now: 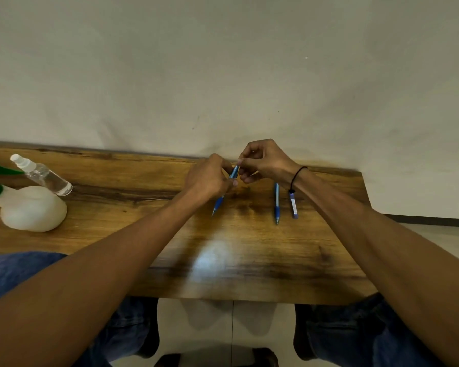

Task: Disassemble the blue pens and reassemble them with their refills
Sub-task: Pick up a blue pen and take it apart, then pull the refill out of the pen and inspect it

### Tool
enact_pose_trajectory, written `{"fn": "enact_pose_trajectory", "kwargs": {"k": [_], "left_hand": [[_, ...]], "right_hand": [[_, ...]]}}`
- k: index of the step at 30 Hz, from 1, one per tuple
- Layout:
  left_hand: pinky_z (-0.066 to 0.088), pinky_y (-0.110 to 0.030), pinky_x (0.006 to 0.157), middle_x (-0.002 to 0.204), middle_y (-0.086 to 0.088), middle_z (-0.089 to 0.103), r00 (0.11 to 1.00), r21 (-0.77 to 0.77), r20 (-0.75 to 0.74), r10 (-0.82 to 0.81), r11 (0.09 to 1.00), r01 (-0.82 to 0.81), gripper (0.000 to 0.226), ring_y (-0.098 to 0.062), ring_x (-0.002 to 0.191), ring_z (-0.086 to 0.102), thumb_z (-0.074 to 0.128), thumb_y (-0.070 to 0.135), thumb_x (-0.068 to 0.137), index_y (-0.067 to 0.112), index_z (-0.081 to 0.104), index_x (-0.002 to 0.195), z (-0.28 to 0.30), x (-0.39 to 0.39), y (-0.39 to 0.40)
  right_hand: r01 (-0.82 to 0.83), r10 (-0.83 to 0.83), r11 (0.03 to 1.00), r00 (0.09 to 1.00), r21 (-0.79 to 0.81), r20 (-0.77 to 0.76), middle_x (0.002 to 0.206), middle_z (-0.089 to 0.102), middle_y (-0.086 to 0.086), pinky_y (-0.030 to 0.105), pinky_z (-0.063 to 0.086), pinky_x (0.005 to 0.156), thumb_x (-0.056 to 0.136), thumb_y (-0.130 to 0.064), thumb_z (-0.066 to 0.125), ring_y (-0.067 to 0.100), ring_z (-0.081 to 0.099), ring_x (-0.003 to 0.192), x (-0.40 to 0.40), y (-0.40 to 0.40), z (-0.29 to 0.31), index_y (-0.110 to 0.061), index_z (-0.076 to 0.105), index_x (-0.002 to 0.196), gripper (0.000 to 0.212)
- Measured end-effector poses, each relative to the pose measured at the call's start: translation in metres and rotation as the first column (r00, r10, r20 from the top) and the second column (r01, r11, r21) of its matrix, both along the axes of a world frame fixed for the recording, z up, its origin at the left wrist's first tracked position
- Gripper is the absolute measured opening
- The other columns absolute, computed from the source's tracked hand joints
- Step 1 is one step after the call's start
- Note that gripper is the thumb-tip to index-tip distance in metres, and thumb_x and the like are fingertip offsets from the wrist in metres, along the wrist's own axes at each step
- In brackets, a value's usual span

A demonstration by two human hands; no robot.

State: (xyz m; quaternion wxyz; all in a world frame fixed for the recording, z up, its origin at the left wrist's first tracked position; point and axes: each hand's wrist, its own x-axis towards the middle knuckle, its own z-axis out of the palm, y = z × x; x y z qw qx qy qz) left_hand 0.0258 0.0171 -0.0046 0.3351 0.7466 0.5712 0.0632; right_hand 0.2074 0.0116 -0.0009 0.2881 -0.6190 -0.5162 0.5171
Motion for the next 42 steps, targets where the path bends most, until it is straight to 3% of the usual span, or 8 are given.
{"fn": "enact_pose_trajectory", "kwargs": {"k": [12, 15, 20, 25, 30, 35, 39, 42], "left_hand": [[0.042, -0.023, 0.057, 0.070, 0.014, 0.066, 0.998, 0.005, -0.010, -0.062, 0.998, 0.062, 0.038, -0.003, 0.071, 0.066, 0.085, 0.036, 0.084, 0.019, 0.077, 0.117, -0.011, -0.001, -0.002], [0.047, -0.025, 0.063, 0.084, 0.005, 0.076, 0.999, -0.024, -0.007, -0.035, 0.999, 0.035, 0.035, -0.009, 0.079, 0.070, 0.087, 0.036, 0.083, 0.016, 0.079, 0.110, -0.022, -0.006, -0.004], [0.064, -0.046, 0.082, 0.094, -0.013, 0.080, 0.988, -0.134, 0.064, 0.143, 0.982, -0.133, 0.027, -0.025, 0.084, 0.077, 0.082, 0.027, 0.090, 0.006, 0.078, 0.107, -0.031, -0.006, 0.006], [0.064, -0.048, 0.087, 0.101, -0.016, 0.079, 0.973, -0.229, 0.074, 0.220, 0.953, -0.198, 0.020, -0.031, 0.091, 0.078, 0.080, 0.017, 0.093, 0.005, 0.076, 0.108, -0.044, -0.002, 0.005], [0.066, -0.047, 0.082, 0.091, -0.008, 0.080, 0.927, -0.233, 0.127, 0.352, 0.919, -0.317, 0.024, -0.027, 0.085, 0.078, 0.087, 0.009, 0.082, 0.026, 0.071, 0.075, -0.052, 0.002, 0.001], [0.065, -0.046, 0.087, 0.095, -0.006, 0.080, 0.869, -0.288, 0.180, 0.461, 0.870, -0.401, 0.019, -0.026, 0.094, 0.077, 0.091, 0.004, 0.076, 0.017, 0.079, 0.084, -0.059, 0.003, -0.001], [0.064, -0.046, 0.086, 0.092, -0.002, 0.080, 0.901, -0.195, 0.127, 0.415, 0.901, -0.388, 0.018, -0.021, 0.091, 0.078, 0.093, 0.016, 0.077, 0.022, 0.078, 0.082, -0.060, 0.001, -0.006], [0.064, -0.044, 0.085, 0.082, 0.002, 0.080, 0.930, -0.164, 0.064, 0.362, 0.923, -0.348, 0.018, -0.015, 0.084, 0.078, 0.093, 0.026, 0.079, 0.027, 0.076, 0.075, -0.059, -0.001, -0.006]], "right_hand": [[0.159, -0.156, 0.987, 0.983, -0.019, 0.096, 0.074, 0.069, 0.013, 0.028, 0.060, 0.052, 0.103, -0.007, 0.061, 0.015, 0.069, 0.052, 0.000, 0.007, -0.001, -0.001, 0.069, 0.089, 0.017], [0.194, -0.196, 0.981, 0.971, 0.029, 0.139, 0.072, 0.068, 0.013, 0.029, 0.059, 0.051, 0.102, -0.008, 0.064, 0.021, 0.068, 0.055, 0.014, 0.008, 0.003, 0.002, 0.071, 0.090, 0.017], [-0.033, 0.073, 0.993, 0.921, -0.111, 0.384, 0.075, 0.074, 0.012, 0.028, 0.062, 0.054, 0.100, -0.010, 0.067, 0.018, 0.072, 0.058, 0.010, -0.010, -0.008, 0.005, 0.074, 0.093, 0.018], [-0.276, 0.297, 0.951, 0.685, -0.140, 0.665, 0.091, 0.075, 0.011, 0.047, 0.063, 0.073, 0.098, -0.024, 0.068, 0.026, 0.073, 0.077, -0.017, -0.023, -0.031, -0.005, 0.067, 0.086, 0.022], [-0.383, 0.298, 0.919, 0.515, -0.096, 0.804, 0.117, 0.066, 0.018, 0.043, 0.049, 0.079, 0.095, -0.029, 0.070, 0.037, 0.062, 0.107, -0.031, -0.032, -0.052, -0.018, 0.056, 0.099, 0.019], [-0.287, 0.199, 0.957, 0.571, -0.033, 0.796, 0.115, 0.065, 0.019, 0.048, 0.053, 0.084, 0.096, -0.029, 0.071, 0.037, 0.062, 0.103, -0.033, -0.036, -0.057, -0.013, 0.059, 0.102, 0.021], [-0.052, -0.001, 0.998, 0.670, 0.047, 0.743, 0.105, 0.069, 0.016, 0.040, 0.055, 0.075, 0.091, -0.027, 0.080, 0.031, 0.065, 0.089, -0.020, -0.022, -0.037, -0.012, 0.063, 0.095, 0.023], [0.029, 0.004, 0.999, 0.639, -0.030, 0.769, 0.104, 0.068, 0.018, 0.032, 0.051, 0.059, 0.089, -0.024, 0.081, 0.030, 0.066, 0.084, 0.006, -0.015, -0.019, -0.009, 0.060, 0.095, 0.026]]}}
